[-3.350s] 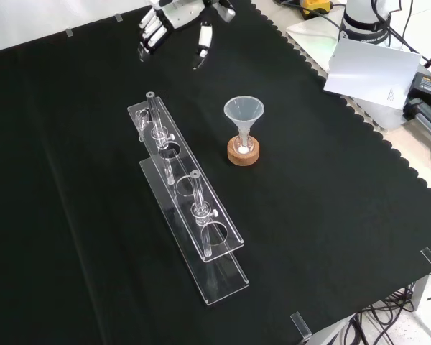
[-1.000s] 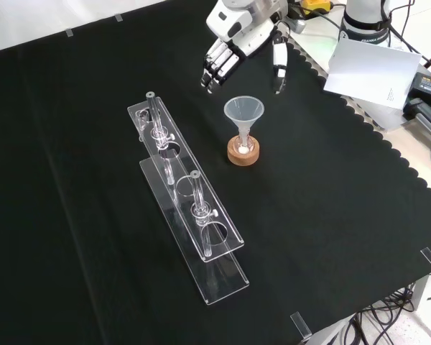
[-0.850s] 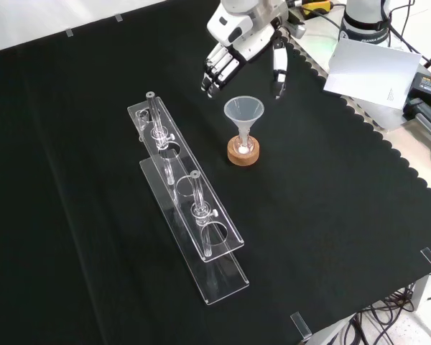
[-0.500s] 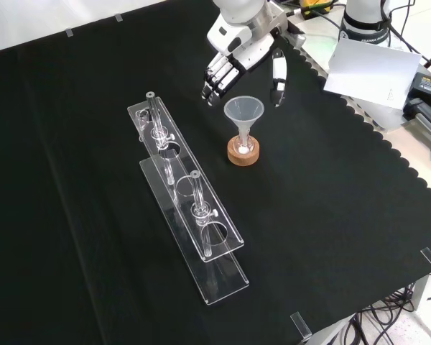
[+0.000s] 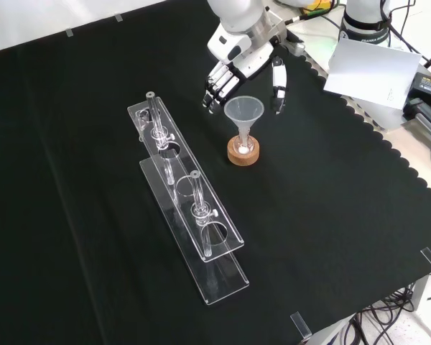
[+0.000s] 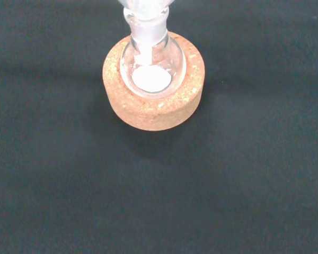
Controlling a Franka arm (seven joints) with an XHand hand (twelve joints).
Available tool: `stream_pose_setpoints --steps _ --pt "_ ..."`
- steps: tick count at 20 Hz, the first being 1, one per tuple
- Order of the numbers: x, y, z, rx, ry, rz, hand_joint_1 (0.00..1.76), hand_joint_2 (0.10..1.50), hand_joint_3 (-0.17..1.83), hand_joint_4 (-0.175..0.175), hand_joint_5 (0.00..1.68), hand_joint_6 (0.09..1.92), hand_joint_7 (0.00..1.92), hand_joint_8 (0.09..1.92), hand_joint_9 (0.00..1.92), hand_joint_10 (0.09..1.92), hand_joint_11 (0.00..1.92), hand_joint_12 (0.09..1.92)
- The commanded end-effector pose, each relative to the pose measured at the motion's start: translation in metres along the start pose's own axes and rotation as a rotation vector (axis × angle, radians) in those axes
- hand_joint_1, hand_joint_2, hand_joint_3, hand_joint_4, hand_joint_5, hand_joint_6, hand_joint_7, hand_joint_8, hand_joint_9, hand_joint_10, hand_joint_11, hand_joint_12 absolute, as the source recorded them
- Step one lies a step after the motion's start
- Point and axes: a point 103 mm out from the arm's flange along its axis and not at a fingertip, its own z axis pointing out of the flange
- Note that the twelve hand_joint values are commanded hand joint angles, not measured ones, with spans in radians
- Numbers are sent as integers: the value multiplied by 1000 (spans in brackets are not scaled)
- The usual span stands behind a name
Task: Remove the funnel from the round-bottom flask.
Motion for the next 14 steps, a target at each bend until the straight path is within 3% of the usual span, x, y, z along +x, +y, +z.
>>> stream_pose_setpoints --steps 1,10,14 --pt "3 2 6 -10 -7 -7 499 717 139 16 8 87 0 210 34 888 187 1550" --pt "7 8 11 4 -49 -2 549 728 136 11 31 87 0 260 47 890 203 1543" --pt "6 10 13 -1 -54 12 579 740 138 8 55 87 0 364 83 881 219 1533"
